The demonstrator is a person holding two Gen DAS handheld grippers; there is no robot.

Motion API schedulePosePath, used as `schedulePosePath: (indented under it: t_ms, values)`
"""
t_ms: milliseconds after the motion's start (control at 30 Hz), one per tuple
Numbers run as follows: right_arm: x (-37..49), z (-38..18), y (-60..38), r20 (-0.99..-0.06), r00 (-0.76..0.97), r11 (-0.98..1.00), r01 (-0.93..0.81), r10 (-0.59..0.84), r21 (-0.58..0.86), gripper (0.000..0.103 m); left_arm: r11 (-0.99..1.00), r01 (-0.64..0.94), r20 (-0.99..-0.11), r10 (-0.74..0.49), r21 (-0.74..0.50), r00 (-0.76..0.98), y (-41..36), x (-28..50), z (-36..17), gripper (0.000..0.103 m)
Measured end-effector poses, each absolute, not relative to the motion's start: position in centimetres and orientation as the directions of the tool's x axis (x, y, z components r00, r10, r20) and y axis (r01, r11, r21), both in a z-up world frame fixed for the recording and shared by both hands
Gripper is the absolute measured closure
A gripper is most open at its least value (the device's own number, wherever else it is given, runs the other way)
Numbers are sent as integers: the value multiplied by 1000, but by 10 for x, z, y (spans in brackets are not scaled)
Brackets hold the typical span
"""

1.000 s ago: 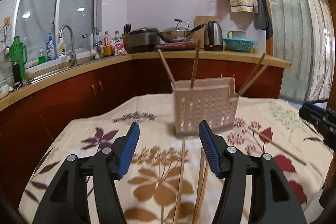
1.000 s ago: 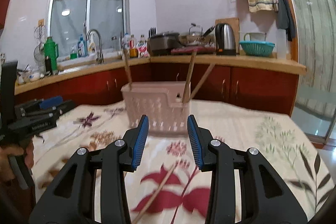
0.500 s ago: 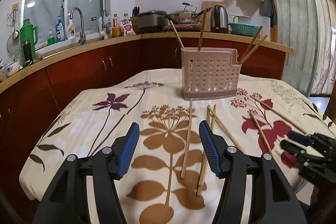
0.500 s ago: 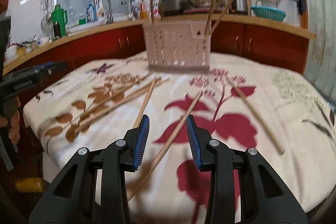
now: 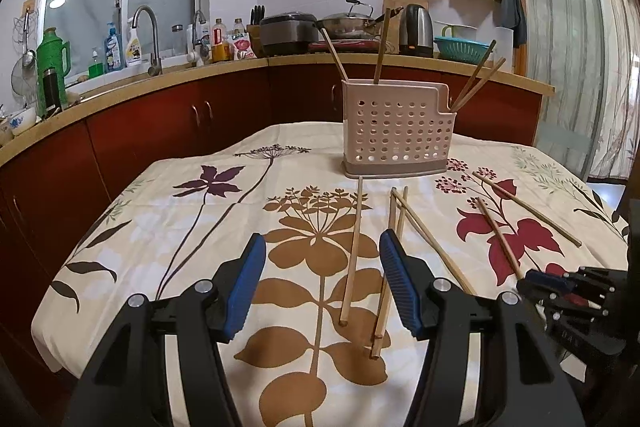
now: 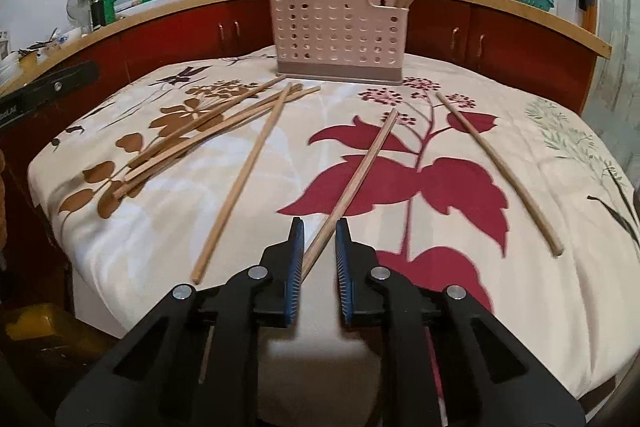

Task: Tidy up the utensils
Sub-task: 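Move both tools back over the loose chopsticks on the tablecloth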

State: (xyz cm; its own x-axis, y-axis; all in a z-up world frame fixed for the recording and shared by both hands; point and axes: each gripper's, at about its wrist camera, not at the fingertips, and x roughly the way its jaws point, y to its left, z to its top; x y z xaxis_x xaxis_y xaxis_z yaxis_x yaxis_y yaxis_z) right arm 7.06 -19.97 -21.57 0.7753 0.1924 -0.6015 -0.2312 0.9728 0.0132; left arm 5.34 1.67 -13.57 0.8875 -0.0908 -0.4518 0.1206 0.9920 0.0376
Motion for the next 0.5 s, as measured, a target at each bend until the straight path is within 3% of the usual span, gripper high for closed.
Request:
schedulePosePath:
  t_ms: [500]
  values:
    - [99, -215, -230, -618, 781, 973, -200, 91, -111, 91, 986, 163, -501, -124, 35, 856, 1, 60, -151, 45]
